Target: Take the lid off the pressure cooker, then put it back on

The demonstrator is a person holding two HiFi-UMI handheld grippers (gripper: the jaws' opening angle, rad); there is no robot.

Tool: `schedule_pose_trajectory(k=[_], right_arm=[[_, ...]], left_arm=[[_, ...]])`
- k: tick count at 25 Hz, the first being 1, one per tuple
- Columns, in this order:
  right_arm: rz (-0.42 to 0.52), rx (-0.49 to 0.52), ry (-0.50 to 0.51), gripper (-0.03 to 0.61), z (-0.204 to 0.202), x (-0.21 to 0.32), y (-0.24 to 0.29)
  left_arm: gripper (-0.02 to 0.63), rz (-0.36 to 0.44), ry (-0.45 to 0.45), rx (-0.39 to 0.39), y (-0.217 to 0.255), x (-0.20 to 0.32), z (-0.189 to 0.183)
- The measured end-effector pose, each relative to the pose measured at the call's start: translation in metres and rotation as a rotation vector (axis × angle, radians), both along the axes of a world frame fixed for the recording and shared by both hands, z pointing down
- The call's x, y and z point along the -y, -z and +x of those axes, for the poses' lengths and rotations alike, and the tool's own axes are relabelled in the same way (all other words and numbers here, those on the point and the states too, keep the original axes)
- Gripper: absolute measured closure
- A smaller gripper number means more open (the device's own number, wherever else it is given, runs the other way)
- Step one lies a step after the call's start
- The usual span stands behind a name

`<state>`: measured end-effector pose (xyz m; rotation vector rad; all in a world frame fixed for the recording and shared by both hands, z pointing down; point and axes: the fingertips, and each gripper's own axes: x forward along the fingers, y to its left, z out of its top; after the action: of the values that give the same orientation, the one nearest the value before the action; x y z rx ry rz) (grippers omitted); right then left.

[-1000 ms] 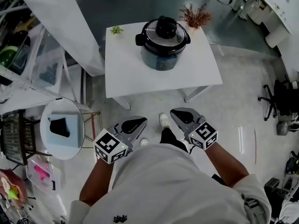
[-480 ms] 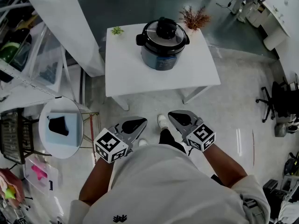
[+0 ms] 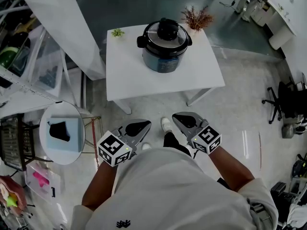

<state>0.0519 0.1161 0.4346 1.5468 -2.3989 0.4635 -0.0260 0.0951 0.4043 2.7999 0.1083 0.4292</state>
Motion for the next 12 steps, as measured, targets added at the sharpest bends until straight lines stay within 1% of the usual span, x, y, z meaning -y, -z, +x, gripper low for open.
schedule_pose_trajectory(k=[12], right_arm=[[-0.013,-0.011,0.012,0.566,-0.0059,0.0024,-0.003]], left_arm=[[0.607,-0.008,0.001,0.003,-0.0043,0.0031,-0.005]])
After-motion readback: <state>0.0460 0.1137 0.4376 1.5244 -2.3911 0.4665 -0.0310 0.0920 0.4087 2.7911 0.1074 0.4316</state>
